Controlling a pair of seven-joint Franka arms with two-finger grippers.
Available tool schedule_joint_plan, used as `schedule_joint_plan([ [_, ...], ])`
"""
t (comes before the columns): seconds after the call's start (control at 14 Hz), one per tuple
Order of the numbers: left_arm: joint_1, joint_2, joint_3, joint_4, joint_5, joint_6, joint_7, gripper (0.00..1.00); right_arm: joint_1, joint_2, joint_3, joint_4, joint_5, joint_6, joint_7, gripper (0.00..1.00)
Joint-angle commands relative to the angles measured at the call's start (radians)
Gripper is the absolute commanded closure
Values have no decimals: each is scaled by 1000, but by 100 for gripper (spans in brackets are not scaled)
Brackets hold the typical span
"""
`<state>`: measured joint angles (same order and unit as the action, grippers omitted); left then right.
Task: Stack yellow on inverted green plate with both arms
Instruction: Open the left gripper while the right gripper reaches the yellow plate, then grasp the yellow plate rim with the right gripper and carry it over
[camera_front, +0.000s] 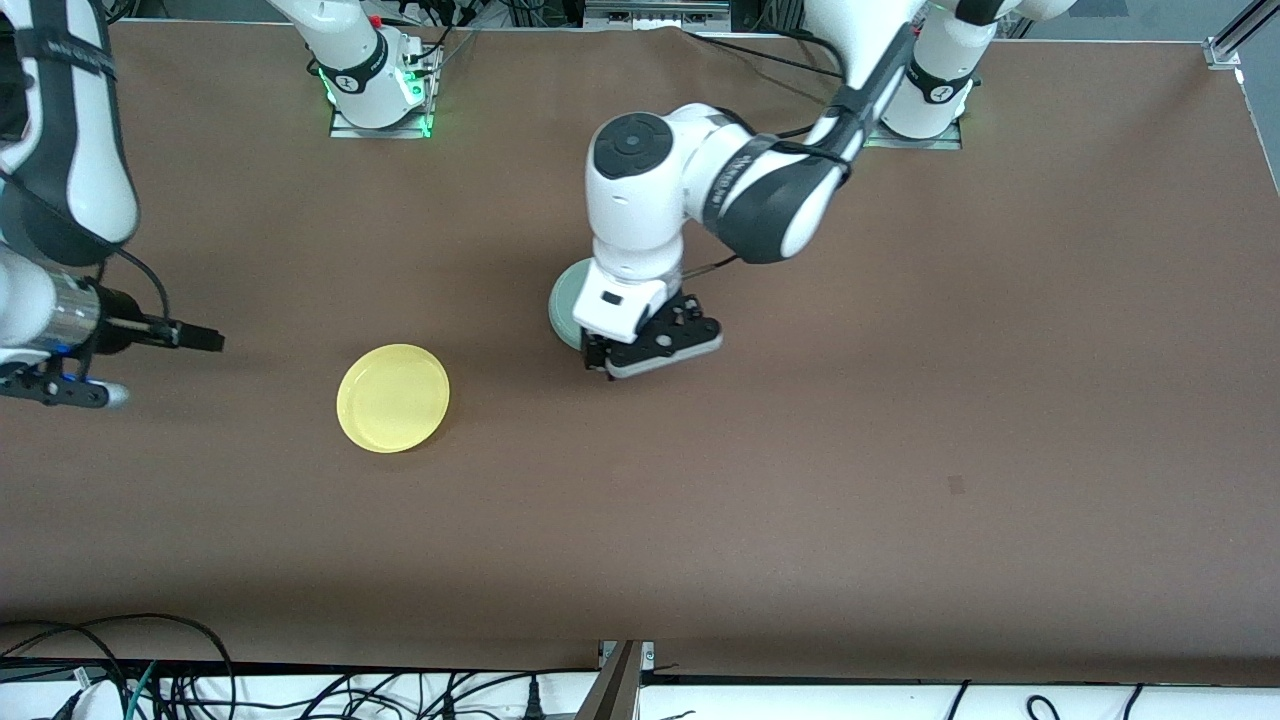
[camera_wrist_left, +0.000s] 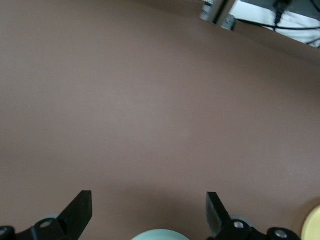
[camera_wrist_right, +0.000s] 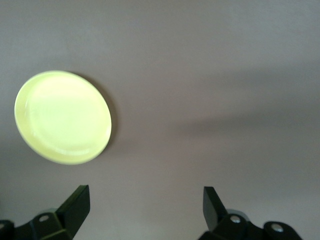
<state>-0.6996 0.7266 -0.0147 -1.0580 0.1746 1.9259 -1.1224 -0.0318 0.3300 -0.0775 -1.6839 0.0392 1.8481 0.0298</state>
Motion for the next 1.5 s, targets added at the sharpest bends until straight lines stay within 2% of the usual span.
schedule_joint_plan([
  [0.0, 66, -71, -14, -26, -61, -91, 129, 0, 4, 41, 7, -76, 59, 134, 13, 0],
  [0.14, 112, -111, -14, -30, -99, -154, 208, 0, 4, 98, 24, -76, 158, 193, -4, 0],
  [0.36, 175, -171, -16, -28, -110, -258, 365, 0, 6, 165, 53, -89, 165, 293, -10, 0],
  [0.5, 225, -208, -16, -28, -115, -313, 487, 0, 6, 184, 71, -131, 174, 382, -33, 0],
  [0.64, 296, -252, -14, -26, -173, -369, 574, 0, 6, 189, 88, -195, 174, 498, -36, 0],
  [0.79, 359, -294, -14, -26, -201, -419, 663, 0, 6, 195, 110, -244, 174, 589, -54, 7],
  [0.93, 402, -337, -14, -26, -202, -471, 743, 0, 4, 211, 113, -267, 174, 649, -118, 22],
  [1.07, 439, -374, -14, -26, -202, -536, 805, 0, -2, 219, 113, -270, 176, 651, -149, 56],
  [1.29, 489, -436, -10, -31, -204, -626, 918, 0, -2, 244, 116, -270, 206, 652, -148, 93],
  [1.36, 497, -449, -8, -28, -204, -658, 961, 0, -2, 245, 114, -269, 250, 646, -149, 100],
  [1.43, 517, -481, -2, -33, -204, -674, 992, 0, -2, 242, 114, -267, 266, 642, -149, 100],
])
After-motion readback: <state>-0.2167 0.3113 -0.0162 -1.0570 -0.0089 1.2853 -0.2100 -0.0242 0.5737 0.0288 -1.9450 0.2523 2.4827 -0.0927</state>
